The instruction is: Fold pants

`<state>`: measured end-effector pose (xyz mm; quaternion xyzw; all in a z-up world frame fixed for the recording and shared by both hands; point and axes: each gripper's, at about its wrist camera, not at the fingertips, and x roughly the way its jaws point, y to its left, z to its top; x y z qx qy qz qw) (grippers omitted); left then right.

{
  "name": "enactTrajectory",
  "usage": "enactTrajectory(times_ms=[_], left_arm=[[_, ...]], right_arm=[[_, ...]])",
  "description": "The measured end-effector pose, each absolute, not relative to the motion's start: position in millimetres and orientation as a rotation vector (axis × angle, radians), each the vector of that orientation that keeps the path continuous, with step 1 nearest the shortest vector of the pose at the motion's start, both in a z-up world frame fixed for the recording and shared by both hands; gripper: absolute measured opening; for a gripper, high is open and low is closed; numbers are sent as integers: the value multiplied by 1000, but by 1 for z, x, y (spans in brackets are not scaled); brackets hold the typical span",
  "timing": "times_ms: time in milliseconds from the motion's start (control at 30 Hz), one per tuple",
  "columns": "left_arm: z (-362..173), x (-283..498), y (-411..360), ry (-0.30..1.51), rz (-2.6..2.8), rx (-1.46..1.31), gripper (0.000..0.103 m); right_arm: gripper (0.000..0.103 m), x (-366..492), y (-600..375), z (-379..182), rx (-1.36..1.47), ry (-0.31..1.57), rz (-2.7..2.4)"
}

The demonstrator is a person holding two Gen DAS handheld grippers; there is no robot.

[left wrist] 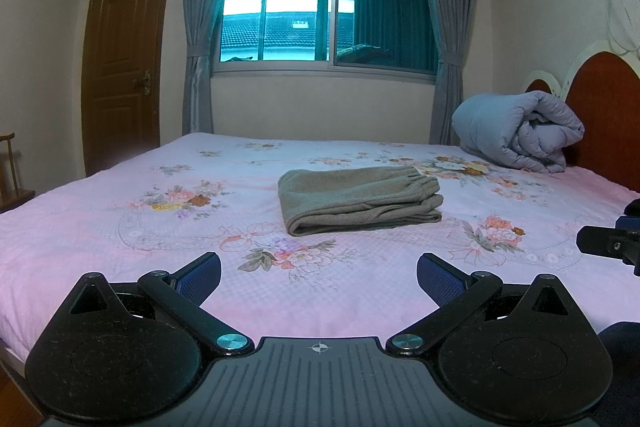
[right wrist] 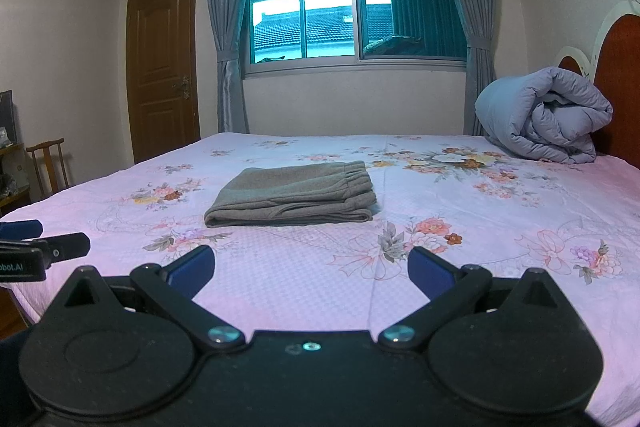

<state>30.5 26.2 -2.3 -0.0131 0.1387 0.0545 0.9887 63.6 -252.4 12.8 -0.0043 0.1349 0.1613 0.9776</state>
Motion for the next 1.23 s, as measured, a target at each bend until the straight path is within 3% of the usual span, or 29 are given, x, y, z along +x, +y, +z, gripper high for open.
enactTrajectory(times_ms=[1233], left_arm=[[-2,27,22,265,107,-18,103]], right_arm=[[97,64,-256,12,-14,278,332]])
